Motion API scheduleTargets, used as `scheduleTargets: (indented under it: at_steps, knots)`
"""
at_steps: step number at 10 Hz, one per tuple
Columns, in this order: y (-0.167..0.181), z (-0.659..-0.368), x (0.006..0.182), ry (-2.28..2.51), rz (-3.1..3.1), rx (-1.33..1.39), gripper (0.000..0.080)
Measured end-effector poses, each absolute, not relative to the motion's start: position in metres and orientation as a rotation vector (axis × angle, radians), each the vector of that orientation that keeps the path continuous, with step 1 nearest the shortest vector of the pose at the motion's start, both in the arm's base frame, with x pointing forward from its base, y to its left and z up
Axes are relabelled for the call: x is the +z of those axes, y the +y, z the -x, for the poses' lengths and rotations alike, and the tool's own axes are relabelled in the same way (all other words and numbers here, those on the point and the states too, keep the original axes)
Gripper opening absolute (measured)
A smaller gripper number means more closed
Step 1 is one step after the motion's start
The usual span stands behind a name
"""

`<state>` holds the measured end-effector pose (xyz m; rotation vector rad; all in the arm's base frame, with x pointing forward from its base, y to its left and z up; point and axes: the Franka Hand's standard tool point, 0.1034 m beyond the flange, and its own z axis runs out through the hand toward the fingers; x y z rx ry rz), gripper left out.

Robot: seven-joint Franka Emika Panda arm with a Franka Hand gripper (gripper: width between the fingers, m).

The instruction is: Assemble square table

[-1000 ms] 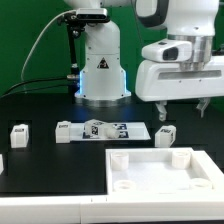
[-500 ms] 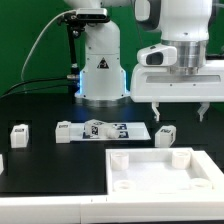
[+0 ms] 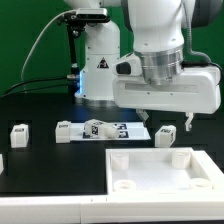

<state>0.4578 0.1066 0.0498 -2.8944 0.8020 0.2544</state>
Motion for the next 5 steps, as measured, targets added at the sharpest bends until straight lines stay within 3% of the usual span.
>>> scheduleTargets:
  at_steps: [3, 5]
  knots:
    - [0.103, -0.456, 0.038, 0.537, 2.939, 0.279, 0.0649]
    - [0.099, -0.459, 0.033, 0.36, 2.894, 0.475, 0.0649]
